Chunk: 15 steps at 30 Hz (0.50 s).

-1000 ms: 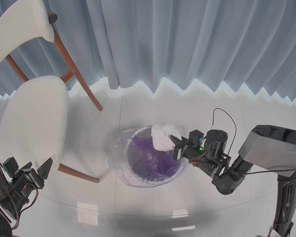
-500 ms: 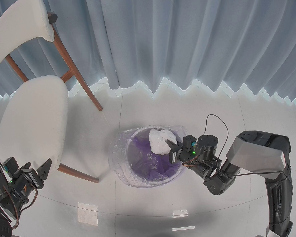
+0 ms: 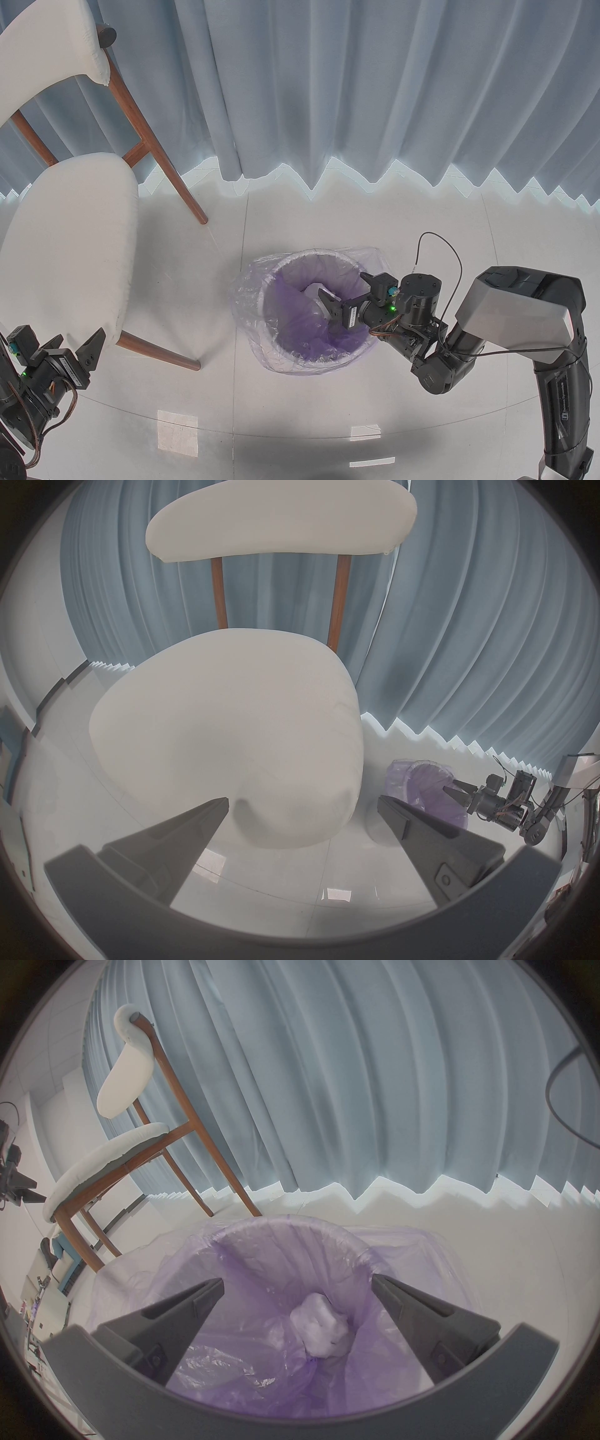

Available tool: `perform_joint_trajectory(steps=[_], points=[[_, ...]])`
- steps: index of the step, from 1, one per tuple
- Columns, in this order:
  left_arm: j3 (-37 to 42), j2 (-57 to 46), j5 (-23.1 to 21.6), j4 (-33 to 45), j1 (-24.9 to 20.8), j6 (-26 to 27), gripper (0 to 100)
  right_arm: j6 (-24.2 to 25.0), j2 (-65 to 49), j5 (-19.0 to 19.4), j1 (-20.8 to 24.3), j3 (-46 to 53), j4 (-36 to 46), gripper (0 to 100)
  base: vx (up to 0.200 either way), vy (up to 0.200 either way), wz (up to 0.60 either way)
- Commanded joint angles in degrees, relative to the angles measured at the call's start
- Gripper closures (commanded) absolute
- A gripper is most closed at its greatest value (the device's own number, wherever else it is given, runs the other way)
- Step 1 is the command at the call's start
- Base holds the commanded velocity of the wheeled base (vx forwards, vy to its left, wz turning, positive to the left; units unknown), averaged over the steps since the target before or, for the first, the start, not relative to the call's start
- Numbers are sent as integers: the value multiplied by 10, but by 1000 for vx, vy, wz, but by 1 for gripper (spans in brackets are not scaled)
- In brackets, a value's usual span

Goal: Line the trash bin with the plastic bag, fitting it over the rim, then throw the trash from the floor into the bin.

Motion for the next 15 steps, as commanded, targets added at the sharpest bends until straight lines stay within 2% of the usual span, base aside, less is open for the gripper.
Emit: perform_joint_trajectory(steps=[1, 6, 12, 15], points=[[1, 0, 0, 0, 0, -1, 0, 0, -28, 0, 0, 8, -3, 0, 0, 0, 0], [3, -11, -1, 0, -1, -1, 0, 5, -104, -5, -10, 37, -3, 0, 0, 0, 0], [23, -58, 0, 1, -1, -2, 0, 17, -273, -13, -47, 190, -4, 0, 0, 0, 0], [23, -77, 3, -1, 11, -2, 0, 18, -367, -14, -90, 278, -4, 0, 0, 0, 0]])
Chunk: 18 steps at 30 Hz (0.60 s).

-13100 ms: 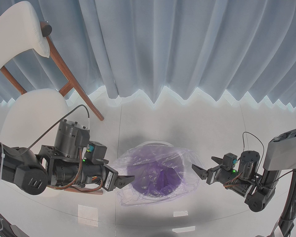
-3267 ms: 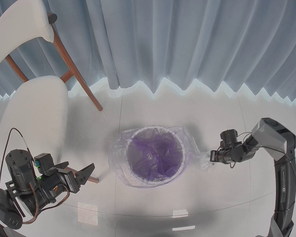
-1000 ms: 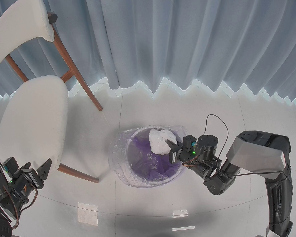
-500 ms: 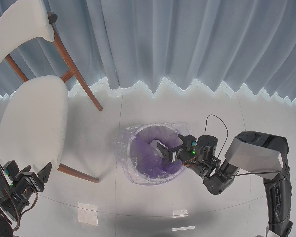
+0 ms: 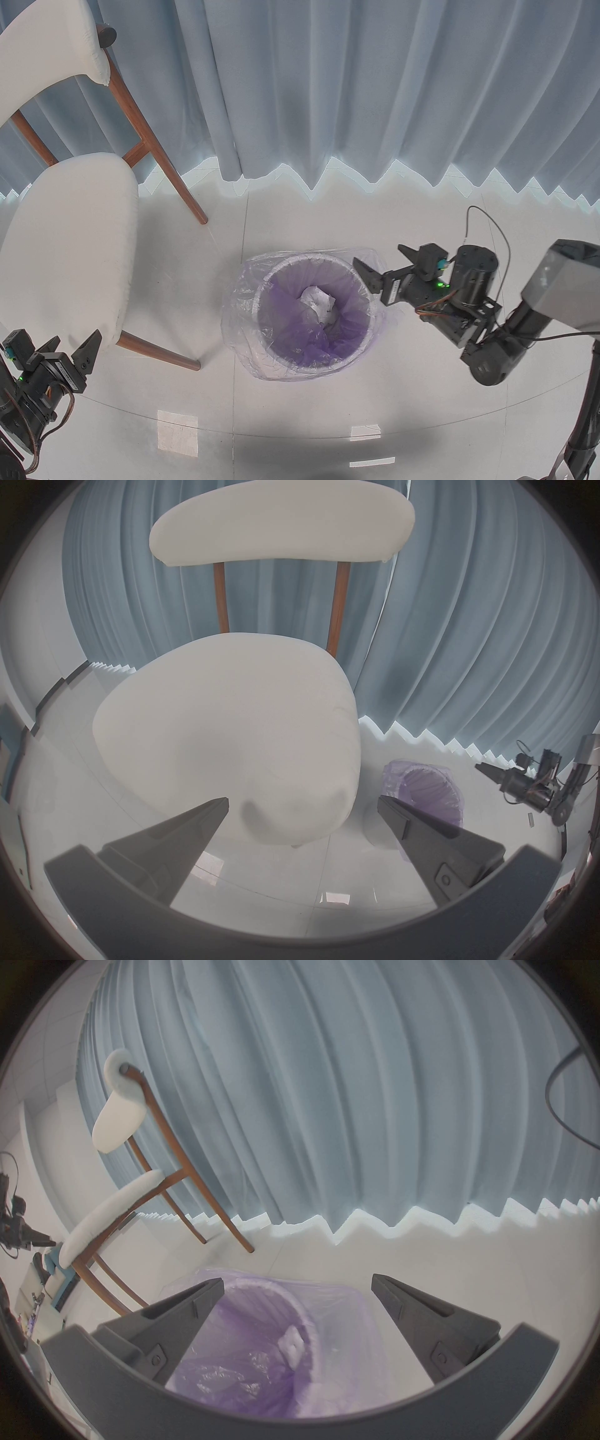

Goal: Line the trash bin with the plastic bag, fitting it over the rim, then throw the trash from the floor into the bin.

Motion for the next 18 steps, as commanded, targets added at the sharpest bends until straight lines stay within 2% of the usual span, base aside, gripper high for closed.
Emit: perform_joint_trajectory(steps=[1, 2, 5, 9, 10, 11, 12, 13, 16, 17, 18], points=[[12, -53, 3, -1, 11, -1, 0, 6, -201, -5, -64, 151, -1, 0, 0, 0, 0], [12, -74, 4, -6, 39, 2, 0, 5, -284, -4, -110, 221, -1, 0, 0, 0, 0], [12, -127, 6, -8, 61, 20, 0, 4, -411, 2, -173, 300, -3, 0, 0, 0, 0], [12, -242, 4, 36, 57, 59, 0, 5, -565, 10, -221, 400, 6, 0, 0, 0, 0], [12, -300, 3, 86, 57, 77, 0, 3, -629, 11, -235, 448, 13, 0, 0, 0, 0], [12, -330, 2, 119, 59, 85, 0, 7, -664, 9, -238, 448, 34, 0, 0, 0, 0], [12, -330, 2, 119, 59, 85, 0, 7, -664, 9, -238, 448, 34, 0, 0, 0, 0], [12, -442, -1, 233, 58, 98, 0, 8, -764, 8, -244, 448, 150, 0, 0, 0, 0], [12, -600, -8, 407, 57, 112, 0, 0, -919, 11, -243, 448, 357, 0, 0, 0, 0], [11, -621, -15, 466, 63, 123, 0, -8, -979, 14, -241, 448, 438, 0, 0, 0, 0], [6, -621, -16, 490, 64, 125, 0, -20, -1044, 18, -242, 448, 518, 0, 0, 0, 0]])
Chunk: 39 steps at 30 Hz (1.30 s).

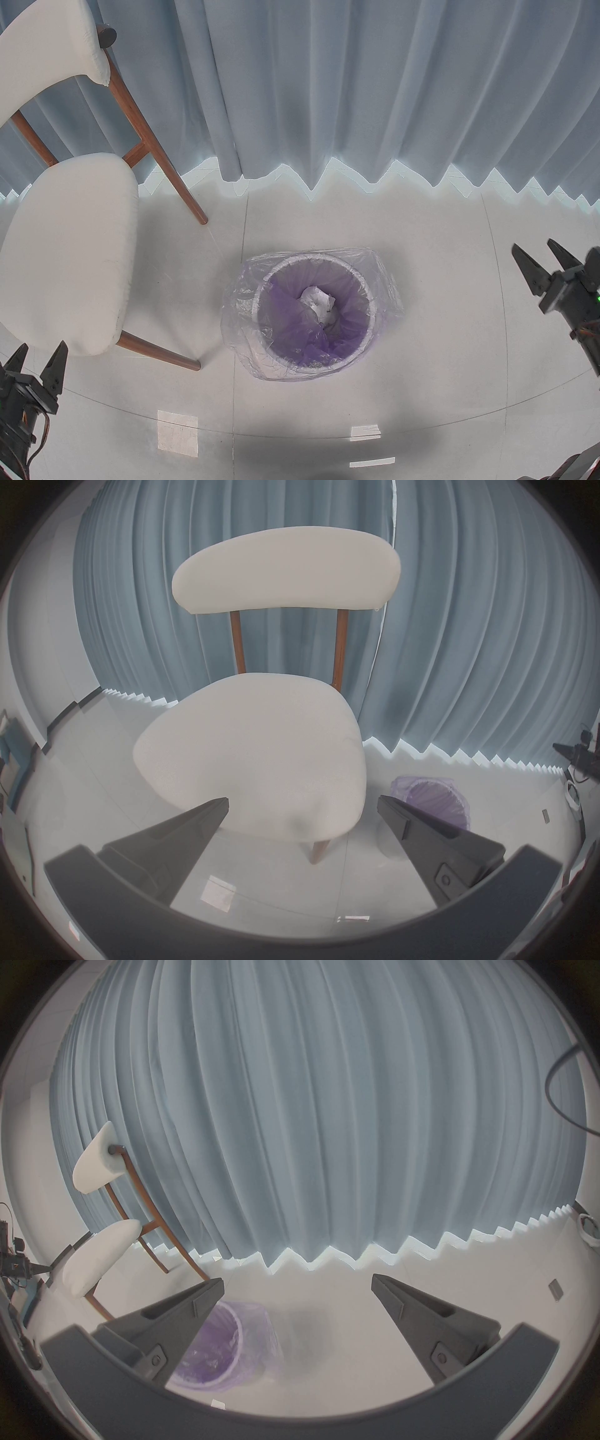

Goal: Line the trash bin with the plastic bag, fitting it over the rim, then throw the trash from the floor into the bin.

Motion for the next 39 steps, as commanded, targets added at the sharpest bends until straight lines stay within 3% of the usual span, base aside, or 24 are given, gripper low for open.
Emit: perform_joint_trajectory(steps=[1, 3, 4, 5, 7, 14, 16, 19, 21, 22, 23, 25, 39], points=[[1, -419, -18, 359, 22, 69, 0, -37, -629, 16, -79, 125, 496, 0, 0, 0, 0], [6, -418, -26, 339, 21, 69, 0, -63, -729, 13, -89, 125, 625, 0, 0, 0, 0], [7, -418, -38, 339, 21, 70, 0, -53, -742, 9, -121, 125, 655, 0, 0, 0, 0], [8, -418, -55, 338, 21, 75, 0, -31, -752, 4, -139, 125, 659, 0, 0, 0, 0], [9, -418, -78, 337, 21, 93, 0, -2, -752, -9, -121, 125, 661, 0, 0, 0, 0], [8, -418, -51, 337, 21, 85, 0, -9, -752, -9, -126, 124, 667, 0, 0, 0, 0], [7, -418, -4, 346, 22, 54, 0, -7, -752, -9, -126, 125, 666, 0, 0, 0, 0], [7, -418, 16, 346, 22, 53, 0, -7, -752, -9, -126, 125, 665, 0, 0, 0, 0], [8, -418, -45, 346, 21, 57, 0, -10, -752, -9, -126, 125, 664, 0, 0, 0, 0], [7, -418, -49, 346, 21, 57, 0, -10, -752, -9, -126, 125, 664, 0, 0, 0, 0], [6, -418, -93, 350, 21, 69, 0, -10, -752, -9, -126, 125, 664, 0, 0, 0, 0], [7, -418, -108, 366, 19, 99, 0, -9, -752, -9, -126, 125, 665, 0, 0, 0, 0], [7, -418, -107, 369, 21, 101, 0, -9, -752, -9, -126, 125, 664, 0, 0, 0, 0]])
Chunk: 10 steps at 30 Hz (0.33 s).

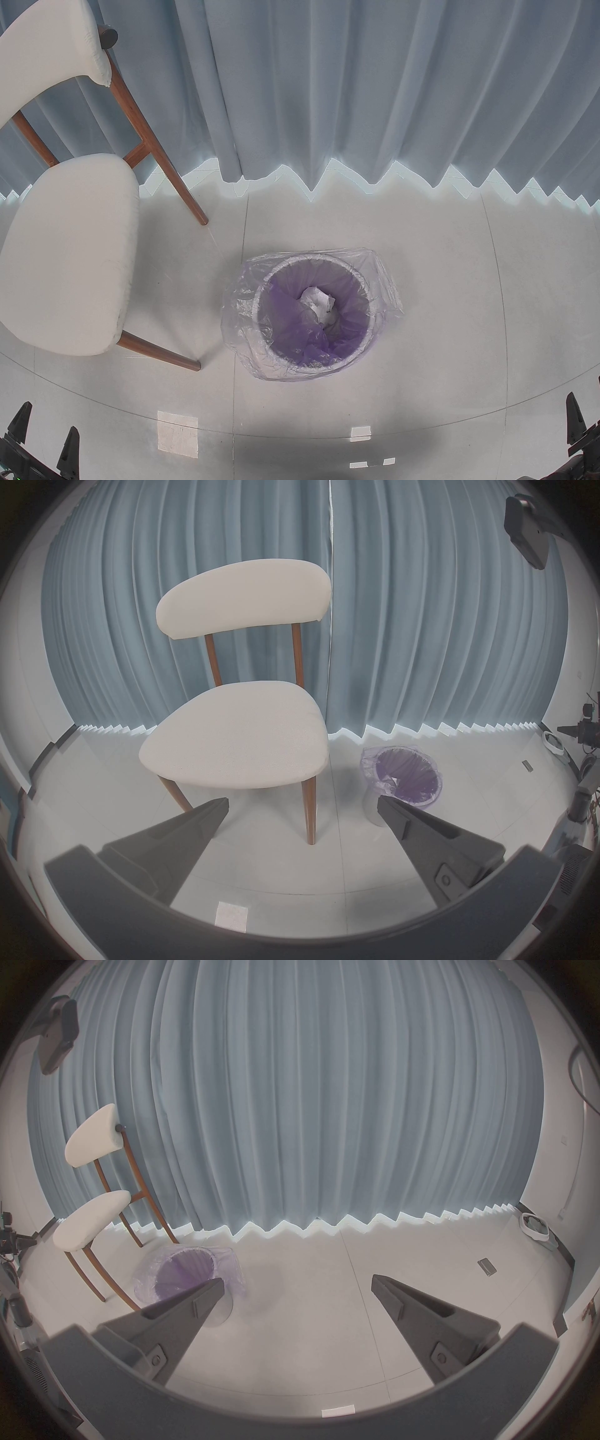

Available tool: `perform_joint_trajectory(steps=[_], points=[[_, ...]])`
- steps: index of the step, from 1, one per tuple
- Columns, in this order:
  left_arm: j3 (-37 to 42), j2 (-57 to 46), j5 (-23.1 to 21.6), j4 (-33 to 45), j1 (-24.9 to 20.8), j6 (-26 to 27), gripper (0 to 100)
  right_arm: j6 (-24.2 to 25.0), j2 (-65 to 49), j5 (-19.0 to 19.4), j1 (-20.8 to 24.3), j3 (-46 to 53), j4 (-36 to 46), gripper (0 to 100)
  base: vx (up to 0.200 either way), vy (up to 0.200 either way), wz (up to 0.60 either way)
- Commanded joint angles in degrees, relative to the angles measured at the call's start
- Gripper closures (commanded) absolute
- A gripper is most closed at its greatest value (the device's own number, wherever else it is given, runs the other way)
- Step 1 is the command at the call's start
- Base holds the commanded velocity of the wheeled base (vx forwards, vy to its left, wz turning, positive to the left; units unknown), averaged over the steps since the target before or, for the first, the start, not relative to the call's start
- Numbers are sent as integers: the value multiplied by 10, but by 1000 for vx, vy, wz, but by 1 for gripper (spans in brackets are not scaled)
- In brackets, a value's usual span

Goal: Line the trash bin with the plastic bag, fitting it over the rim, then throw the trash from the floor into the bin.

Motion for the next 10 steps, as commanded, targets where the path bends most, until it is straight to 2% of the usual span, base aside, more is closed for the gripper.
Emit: perform_joint_trajectory(steps=[1, 10], points=[[7, -9, 0, -1, 0, 0, 0, 0, -9, 0, 0, 10, 0, 0, 0, 0, 0], [7, -9, 0, -1, 0, 0, 0, 1, -9, 0, 0, 10, 0, 0, 0, 0, 0]])
